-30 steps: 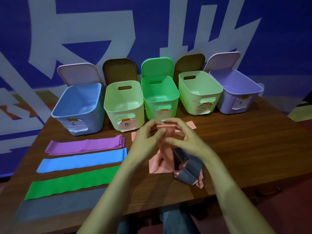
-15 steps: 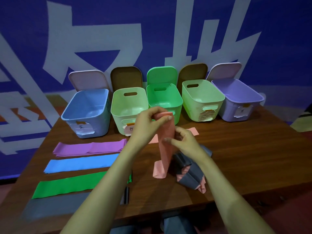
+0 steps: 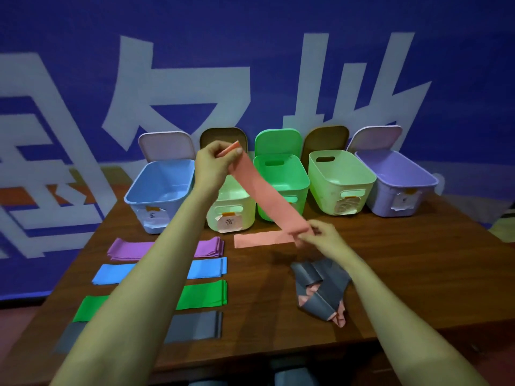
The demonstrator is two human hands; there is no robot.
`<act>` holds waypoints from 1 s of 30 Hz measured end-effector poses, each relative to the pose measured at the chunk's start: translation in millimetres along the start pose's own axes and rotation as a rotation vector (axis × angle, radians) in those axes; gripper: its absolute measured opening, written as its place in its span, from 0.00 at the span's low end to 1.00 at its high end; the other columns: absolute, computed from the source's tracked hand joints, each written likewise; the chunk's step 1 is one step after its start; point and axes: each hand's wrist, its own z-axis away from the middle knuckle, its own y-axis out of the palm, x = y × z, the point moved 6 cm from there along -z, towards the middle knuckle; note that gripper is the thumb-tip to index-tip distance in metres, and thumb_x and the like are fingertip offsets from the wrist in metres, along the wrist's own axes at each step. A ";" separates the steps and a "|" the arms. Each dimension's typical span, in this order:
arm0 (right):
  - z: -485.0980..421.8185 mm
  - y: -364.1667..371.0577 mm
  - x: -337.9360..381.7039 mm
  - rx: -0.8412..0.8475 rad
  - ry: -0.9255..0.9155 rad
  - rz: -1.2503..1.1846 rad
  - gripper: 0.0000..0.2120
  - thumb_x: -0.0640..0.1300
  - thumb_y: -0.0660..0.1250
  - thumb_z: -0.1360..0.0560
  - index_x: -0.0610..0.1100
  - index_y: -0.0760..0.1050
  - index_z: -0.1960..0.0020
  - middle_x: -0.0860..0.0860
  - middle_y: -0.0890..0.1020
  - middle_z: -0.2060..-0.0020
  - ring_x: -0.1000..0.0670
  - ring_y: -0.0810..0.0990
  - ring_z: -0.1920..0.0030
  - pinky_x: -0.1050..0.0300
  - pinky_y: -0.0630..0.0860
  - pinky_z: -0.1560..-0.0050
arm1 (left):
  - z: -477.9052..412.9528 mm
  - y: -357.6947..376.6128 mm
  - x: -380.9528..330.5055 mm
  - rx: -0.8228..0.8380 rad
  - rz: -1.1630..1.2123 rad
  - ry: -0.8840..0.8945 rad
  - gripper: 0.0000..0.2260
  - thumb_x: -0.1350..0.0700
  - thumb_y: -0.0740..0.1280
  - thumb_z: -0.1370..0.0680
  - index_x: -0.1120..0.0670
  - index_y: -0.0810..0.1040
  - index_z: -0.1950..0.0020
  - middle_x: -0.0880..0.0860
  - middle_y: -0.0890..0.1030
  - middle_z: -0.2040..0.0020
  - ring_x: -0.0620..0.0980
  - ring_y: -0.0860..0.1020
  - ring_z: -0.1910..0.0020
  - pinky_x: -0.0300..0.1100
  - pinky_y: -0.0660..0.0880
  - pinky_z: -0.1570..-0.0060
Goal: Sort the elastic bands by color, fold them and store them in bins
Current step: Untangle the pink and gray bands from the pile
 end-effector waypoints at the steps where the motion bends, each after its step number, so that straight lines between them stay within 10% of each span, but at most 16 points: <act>1: -1.5 -11.8 1.3 -0.064 0.010 -0.034 0.09 0.35 0.69 0.28 0.45 0.78 0.51 0.48 0.82 0.54 0.49 0.81 0.55 0.64 0.76 0.57 | 1.5 -4.6 10.9 -0.011 -0.015 -0.032 0.05 0.57 0.70 0.25 0.49 0.78 0.59 0.49 0.78 0.60 0.45 0.76 0.59 0.38 0.77 0.61; 10: -29.7 -63.6 -33.0 -0.287 0.284 -0.497 0.11 0.31 0.67 0.28 0.40 0.74 0.48 0.46 0.80 0.59 0.52 0.79 0.61 0.60 0.80 0.59 | 16.9 -20.6 117.4 -0.020 -0.031 -0.401 0.04 0.59 0.69 0.25 0.58 0.76 0.54 0.56 0.78 0.51 0.53 0.77 0.50 0.45 0.78 0.56; 14: -42.4 -62.2 -69.7 -0.313 0.423 -0.405 0.15 0.31 0.67 0.28 0.37 0.73 0.42 0.46 0.79 0.60 0.52 0.76 0.63 0.63 0.77 0.63 | 34.1 -14.8 168.8 0.013 -0.110 -0.493 0.06 0.61 0.71 0.27 0.55 0.76 0.61 0.54 0.77 0.64 0.52 0.75 0.62 0.42 0.79 0.66; 18: -56.2 -63.7 -95.1 -0.457 0.441 -0.215 0.15 0.31 0.71 0.30 0.40 0.73 0.46 0.40 0.80 0.50 0.47 0.79 0.59 0.66 0.78 0.70 | 40.6 -8.4 219.3 -0.038 -0.277 -0.572 0.06 0.58 0.74 0.29 0.58 0.79 0.60 0.63 0.82 0.57 0.54 0.78 0.61 0.54 0.79 0.55; 22: -71.3 -72.2 -95.3 -0.541 0.359 0.170 0.14 0.36 0.73 0.32 0.40 0.75 0.48 0.41 0.80 0.47 0.41 0.79 0.49 0.52 0.75 0.51 | 42.3 5.5 234.8 -0.035 -0.493 -0.561 0.11 0.54 0.72 0.27 0.62 0.81 0.53 0.63 0.82 0.52 0.60 0.79 0.49 0.46 0.75 0.52; 30: -90.2 -67.2 -108.6 -0.445 0.328 0.383 0.17 0.35 0.71 0.30 0.38 0.72 0.43 0.40 0.80 0.46 0.40 0.77 0.46 0.52 0.72 0.48 | 39.5 25.4 242.1 -0.001 -0.731 -0.485 0.11 0.54 0.65 0.23 0.62 0.79 0.50 0.63 0.81 0.52 0.63 0.77 0.49 0.44 0.68 0.58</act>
